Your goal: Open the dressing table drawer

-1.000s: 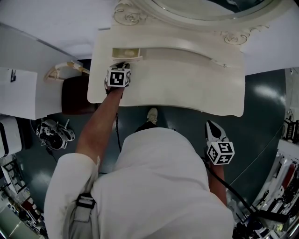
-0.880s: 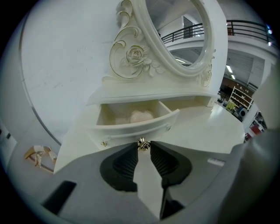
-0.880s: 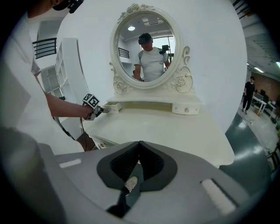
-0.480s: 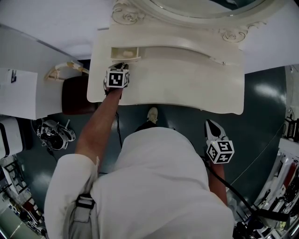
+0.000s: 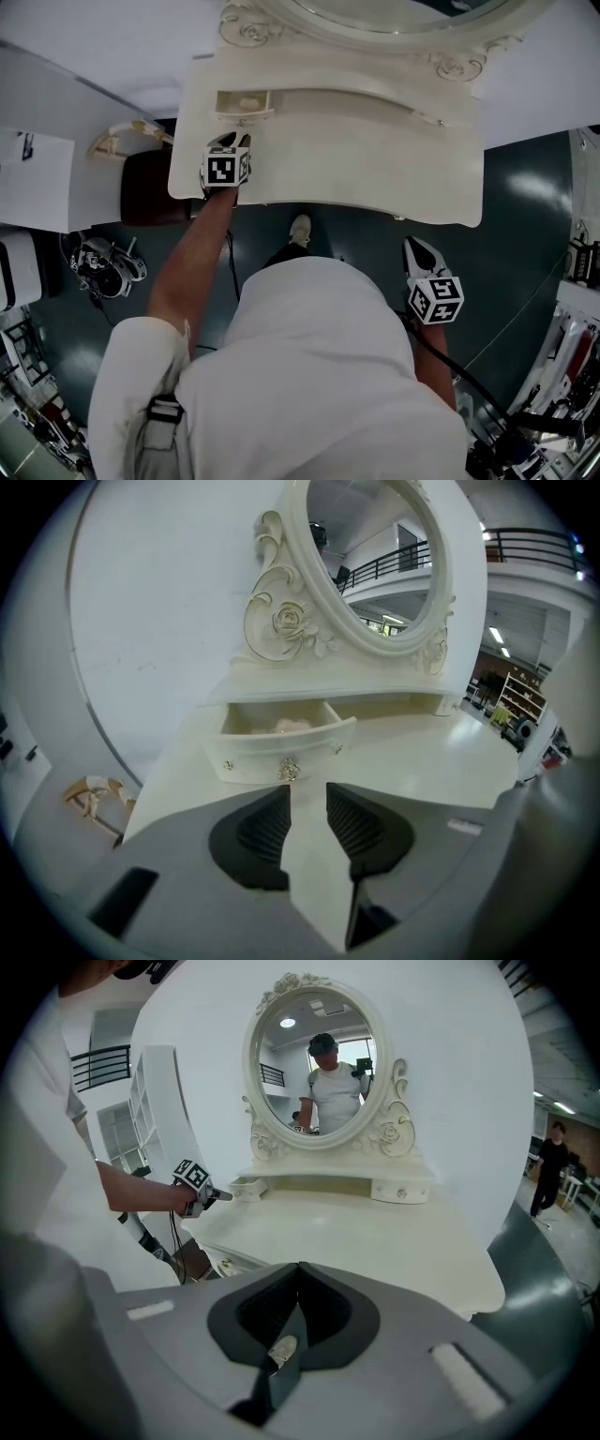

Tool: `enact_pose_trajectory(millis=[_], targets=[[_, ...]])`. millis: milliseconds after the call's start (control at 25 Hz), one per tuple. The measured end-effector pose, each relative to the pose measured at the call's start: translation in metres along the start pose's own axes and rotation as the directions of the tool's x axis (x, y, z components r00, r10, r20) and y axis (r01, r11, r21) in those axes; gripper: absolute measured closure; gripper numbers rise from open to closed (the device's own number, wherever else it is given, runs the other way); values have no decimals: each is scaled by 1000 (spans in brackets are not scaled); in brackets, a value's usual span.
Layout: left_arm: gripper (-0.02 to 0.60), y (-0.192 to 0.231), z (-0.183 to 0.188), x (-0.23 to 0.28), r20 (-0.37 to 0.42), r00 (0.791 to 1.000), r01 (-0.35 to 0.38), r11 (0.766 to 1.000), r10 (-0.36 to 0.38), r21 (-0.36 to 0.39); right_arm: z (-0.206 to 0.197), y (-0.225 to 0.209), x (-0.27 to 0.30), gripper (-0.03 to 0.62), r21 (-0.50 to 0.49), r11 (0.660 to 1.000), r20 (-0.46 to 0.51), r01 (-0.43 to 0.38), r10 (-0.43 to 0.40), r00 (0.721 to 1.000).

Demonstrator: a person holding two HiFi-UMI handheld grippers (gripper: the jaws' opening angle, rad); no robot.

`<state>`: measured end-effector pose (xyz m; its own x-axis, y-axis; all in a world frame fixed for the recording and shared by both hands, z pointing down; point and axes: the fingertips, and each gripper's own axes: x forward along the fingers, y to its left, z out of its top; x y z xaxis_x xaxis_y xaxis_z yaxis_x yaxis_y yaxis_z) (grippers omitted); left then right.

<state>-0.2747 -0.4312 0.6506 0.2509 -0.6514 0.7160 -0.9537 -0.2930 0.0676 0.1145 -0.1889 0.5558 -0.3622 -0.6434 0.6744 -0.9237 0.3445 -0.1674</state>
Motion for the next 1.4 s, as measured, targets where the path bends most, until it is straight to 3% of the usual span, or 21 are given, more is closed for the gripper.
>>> enact_pose_trajectory(millis=[240, 720, 1160, 1400], targets=[[581, -45, -22, -46, 40, 998, 41, 999, -40, -22, -14, -3, -12, 592, -24, 999, 15, -46, 47, 999], [580, -207, -75, -157, 106, 974, 201, 979, -199, -16, -59, -14, -66, 594, -110, 983, 46, -150, 156, 987], [580, -376, -139, -259, 96, 930, 345, 933, -354, 99, -130, -9, -133, 594, -185, 946, 37, -266, 277, 960], [580, -431, -174, -308, 86, 914, 384, 914, -396, 130, -160, 2, -163, 594, -234, 923, 32, -307, 322, 946]])
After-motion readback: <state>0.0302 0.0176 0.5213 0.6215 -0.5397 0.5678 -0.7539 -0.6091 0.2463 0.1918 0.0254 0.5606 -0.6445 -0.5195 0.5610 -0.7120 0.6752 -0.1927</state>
